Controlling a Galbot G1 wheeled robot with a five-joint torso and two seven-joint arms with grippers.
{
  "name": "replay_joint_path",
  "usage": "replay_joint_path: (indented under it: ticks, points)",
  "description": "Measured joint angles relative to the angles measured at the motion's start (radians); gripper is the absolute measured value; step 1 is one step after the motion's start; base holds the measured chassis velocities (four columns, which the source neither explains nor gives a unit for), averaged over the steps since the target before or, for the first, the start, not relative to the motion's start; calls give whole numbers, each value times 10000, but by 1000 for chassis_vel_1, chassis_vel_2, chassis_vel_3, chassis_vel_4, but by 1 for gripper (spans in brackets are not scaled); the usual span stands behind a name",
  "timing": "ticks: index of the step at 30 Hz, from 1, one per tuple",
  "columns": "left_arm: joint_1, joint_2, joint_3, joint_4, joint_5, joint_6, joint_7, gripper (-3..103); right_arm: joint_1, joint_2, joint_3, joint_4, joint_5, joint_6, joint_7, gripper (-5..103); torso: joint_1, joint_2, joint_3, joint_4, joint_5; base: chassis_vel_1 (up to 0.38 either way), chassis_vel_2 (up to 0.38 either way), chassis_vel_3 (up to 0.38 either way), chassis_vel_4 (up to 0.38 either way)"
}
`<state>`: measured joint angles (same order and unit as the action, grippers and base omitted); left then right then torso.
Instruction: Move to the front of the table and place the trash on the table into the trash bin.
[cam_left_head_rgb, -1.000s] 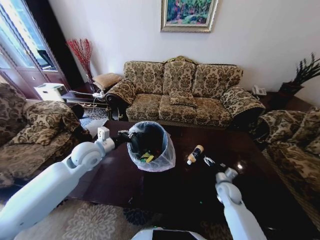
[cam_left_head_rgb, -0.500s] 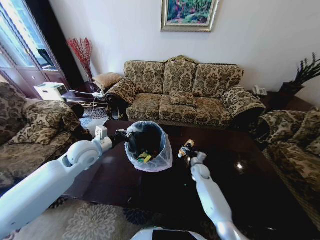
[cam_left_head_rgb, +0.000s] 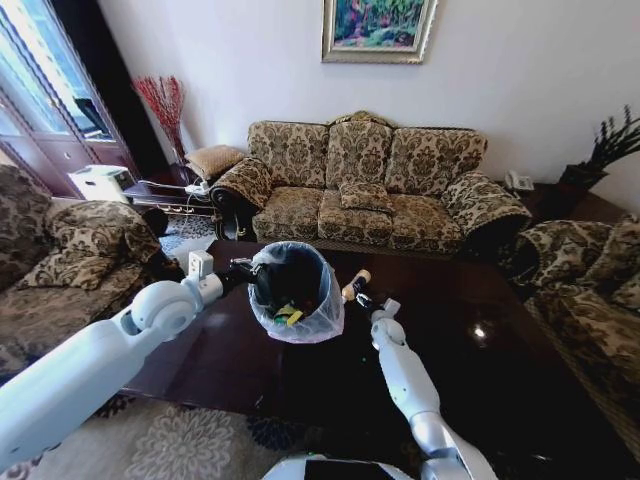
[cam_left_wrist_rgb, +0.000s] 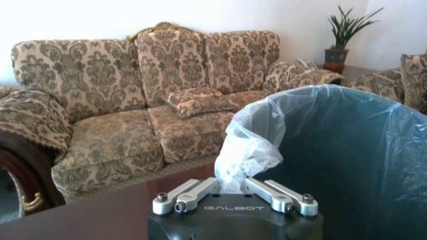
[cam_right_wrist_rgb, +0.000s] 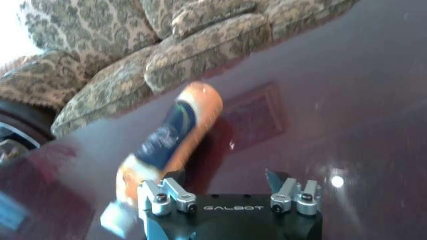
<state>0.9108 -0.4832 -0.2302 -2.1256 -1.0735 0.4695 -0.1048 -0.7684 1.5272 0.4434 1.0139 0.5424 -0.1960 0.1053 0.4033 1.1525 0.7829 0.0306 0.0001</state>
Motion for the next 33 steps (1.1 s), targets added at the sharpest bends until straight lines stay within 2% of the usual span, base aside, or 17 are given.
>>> replay_joint_path:
  ticks: [4, 5, 6, 7, 8, 9, 10, 13, 15, 17, 24, 27, 33]
  points:
    - [-27, 6, -19, -32, -59, -1, -113, 2, -524, -230, -166, 774, -237, 10, -104, 70, 0, 0, 0, -2, 1, 0, 0, 0, 0]
    - [-27, 6, -19, -32, -59, -1, -113, 2, -524, -230, -166, 774, -237, 10, -104, 70, 0, 0, 0, -2, 1, 0, 0, 0, 0]
    - [6, -21, -79, -65, -127, -2, -306, 2, -819, -420, -272, 1257, -470, 65, -255, 64, 0, 0, 0, -5, 2, 0, 0, 0, 0]
    - [81, -45, -173, -95, -182, 8, -490, 2, -1021, -651, -358, 1551, -828, 256, -538, 70, -1, 1, -1, -5, 0, 0, 0, 0, 0]
    - [129, -54, -229, -102, -193, 20, -537, 2, -1079, -784, -403, 1626, -1045, 410, -672, 70, -1, 1, -2, -6, -3, 0, 0, 0, 0]
    - [223, -68, -314, -110, -194, 32, -569, 2, -1089, -905, -435, 1648, -1266, 615, -802, 76, -2, 1, -2, -8, -3, 0, 0, 0, 0]
    - [223, -68, -314, -110, -194, 32, -569, 2, -1089, -905, -435, 1648, -1266, 615, -802, 76, -2, 1, -2, -8, -3, 0, 0, 0, 0]
    - [652, -200, -697, -173, -194, 39, -656, 2, -1051, -1169, -478, 1791, -1876, 1356, -1283, 91, -1, 0, -1, -2, 2, 0, 0, 0, 0]
    - [759, -221, -786, -193, -190, 38, -670, 2, -1088, -1224, -505, 1920, -2002, 1467, -1363, 91, 0, 0, -1, -2, 2, 0, 0, 0, 0]
    - [1465, -368, -1318, -328, -67, 82, -625, 2, -1464, -1587, -761, 2822, -2403, 1655, -1619, 99, 1, 0, -1, -1, -2, 0, 0, 0, 0]
    - [1718, -540, -1643, -346, 154, 194, -515, 2, -1738, -2108, -974, 3568, -2710, 1860, -1709, 100, -4, 3, -3, -3, 0, 0, 0, 0, 0]
    - [1660, -550, -1650, -361, 163, 240, -478, 2, -1686, -2269, -972, 3611, -2630, 1837, -1709, 100, 0, 2, -1, -7, 2, 0, 0, 0, 0]
    - [1611, -582, -1651, -350, 188, 311, -443, 2, -1550, -2460, -946, 3616, -2346, 1713, -1756, 100, 0, 2, -1, -2, 0, 7, 9, 8, 10]
